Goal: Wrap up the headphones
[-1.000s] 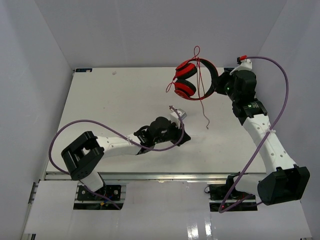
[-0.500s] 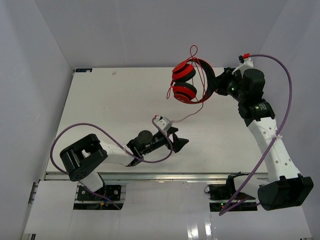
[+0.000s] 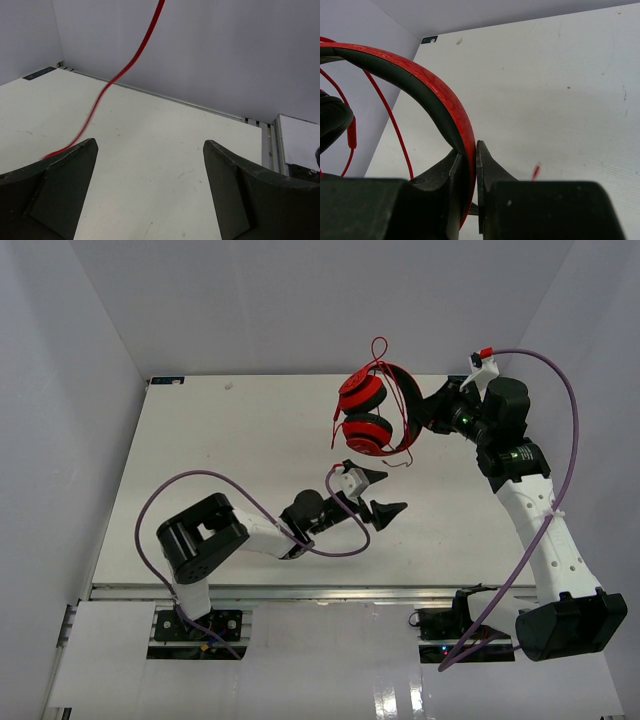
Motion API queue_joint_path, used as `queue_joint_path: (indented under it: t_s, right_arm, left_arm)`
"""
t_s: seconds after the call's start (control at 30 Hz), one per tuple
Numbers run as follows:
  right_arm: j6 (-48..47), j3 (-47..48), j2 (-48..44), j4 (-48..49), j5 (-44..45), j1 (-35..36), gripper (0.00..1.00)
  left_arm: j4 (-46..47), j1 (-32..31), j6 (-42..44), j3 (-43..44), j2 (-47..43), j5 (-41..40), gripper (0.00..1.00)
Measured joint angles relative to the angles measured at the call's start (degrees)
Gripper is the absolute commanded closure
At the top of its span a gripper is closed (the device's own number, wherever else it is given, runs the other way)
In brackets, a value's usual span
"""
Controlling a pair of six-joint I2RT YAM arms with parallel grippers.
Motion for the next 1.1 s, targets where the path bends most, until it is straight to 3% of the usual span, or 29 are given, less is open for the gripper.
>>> queue_joint_path:
  t_s: [0.13, 0.17, 0.2, 0.27, 0.33, 0.6, 0.8, 1.1]
  right_arm:
    - [-0.07, 0.0, -0.38, -0.02, -0.81, 0.0, 0.92]
    - [-0.07, 0.0, -0.47, -0.02, -0.99, 0.0, 0.92]
    - [-0.05, 0.0, -0.61, -0.02, -1.29, 0.0, 0.92]
    - [0.0, 0.0, -0.83, -0.02, -1.78, 0.0, 0.92]
    - [0.0, 0.0, -1.01, -0.02, -2.0, 0.0, 0.92]
    - [-0.04, -0.13, -1.31, -0.02, -2.39, 0.0, 0.92]
    - [-0.15, -0.24, -1.32, -0.04, -2.37, 0.0, 0.92]
    - [-0.41, -0.33, -1.42, -0.04, -2.39, 0.0, 0.92]
  left_arm:
    - [-0.19, -0.04, 1.71, 5.24, 5.84, -1.66, 0.05]
    - [-0.55, -0.05, 2.38, 6.63, 6.96, -2.67, 0.13]
    - [-1.31, -0.06, 2.85, 8.39, 8.2, -3.72, 0.15]
    - [-2.58, -0.07, 3.71, 11.18, 9.89, -6.7, 0.42]
    - [-2.94, -0.07, 4.6, 12.23, 10.31, -9.25, 0.52]
    - [0.05, -0.02, 4.92, 7.64, 9.87, -12.21, 0.37]
    - [1.33, -0.11, 2.73, 0.97, 7.04, -5.09, 0.19]
    - [3.46, -3.46, 1.33, -11.43, -1.93, 1.56, 0.13]
